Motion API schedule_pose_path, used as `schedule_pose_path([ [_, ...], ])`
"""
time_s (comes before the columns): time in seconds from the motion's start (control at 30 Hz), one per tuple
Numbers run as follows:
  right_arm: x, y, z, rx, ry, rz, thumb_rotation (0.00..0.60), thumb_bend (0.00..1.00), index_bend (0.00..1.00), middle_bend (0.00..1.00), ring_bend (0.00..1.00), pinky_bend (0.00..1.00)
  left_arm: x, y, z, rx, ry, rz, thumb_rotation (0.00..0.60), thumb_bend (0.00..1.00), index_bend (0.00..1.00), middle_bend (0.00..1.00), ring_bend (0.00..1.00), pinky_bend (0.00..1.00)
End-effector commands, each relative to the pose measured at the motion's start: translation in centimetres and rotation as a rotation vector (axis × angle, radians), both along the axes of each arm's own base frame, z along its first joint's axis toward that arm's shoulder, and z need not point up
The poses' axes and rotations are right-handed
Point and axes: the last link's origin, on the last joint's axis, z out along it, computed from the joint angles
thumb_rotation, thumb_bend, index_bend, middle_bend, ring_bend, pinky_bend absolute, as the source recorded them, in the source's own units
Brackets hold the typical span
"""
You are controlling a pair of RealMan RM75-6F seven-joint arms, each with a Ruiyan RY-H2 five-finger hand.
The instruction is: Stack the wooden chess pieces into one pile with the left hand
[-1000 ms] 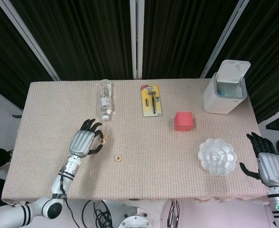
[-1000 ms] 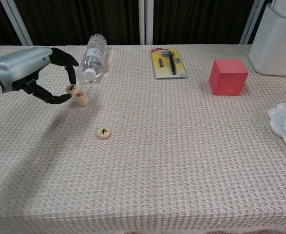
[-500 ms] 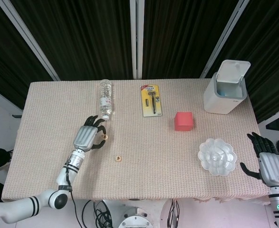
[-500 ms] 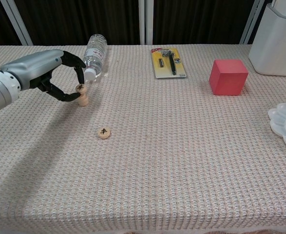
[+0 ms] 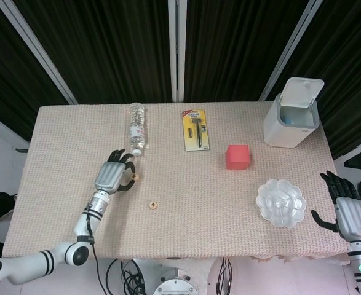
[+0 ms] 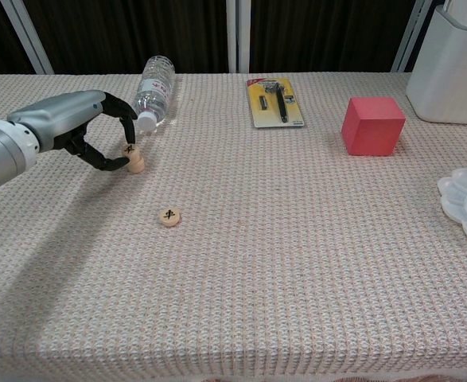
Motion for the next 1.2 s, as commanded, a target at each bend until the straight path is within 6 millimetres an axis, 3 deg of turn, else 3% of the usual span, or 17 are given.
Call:
schedule_pose_path([
  [0.03, 0.0, 0.0, 0.0, 0.001, 0.001, 0.000, 0.600, 0.24, 0.00, 0.00, 0.00, 0.00, 0.0, 0.1, 0.0, 0.002, -0.004, 0.004, 0.600, 0.30, 0.48, 0.16, 0.00, 0.00],
  [0.93, 0.0, -0.1, -0.1, 0.001, 0.006, -0.005, 0.600, 0.24, 0.00, 0.00, 0.00, 0.00, 0.0, -0.1, 0.6, 0.017, -0.008, 0.003, 0.600, 0.30, 0.35, 0.16, 0.00, 0.00],
  [1.07, 0.0, -0.1, -0.1, -0.001, 0.004, -0.004, 0.600, 0.24, 0.00, 0.00, 0.00, 0.00, 1.1, -1.5, 1.7, 0.047, -0.036, -0.051, 0.600, 0.31, 0.32, 0.15, 0.00, 0.00],
  [1.2, 0.0, -0.1, 0.0, -0.003, 0.002, -0.002, 0.600, 0.24, 0.00, 0.00, 0.00, 0.00, 1.9, -4.5, 2.3, 0.047, -0.046, -0.166, 0.600, 0.30, 0.34, 0.15, 0.00, 0.00],
])
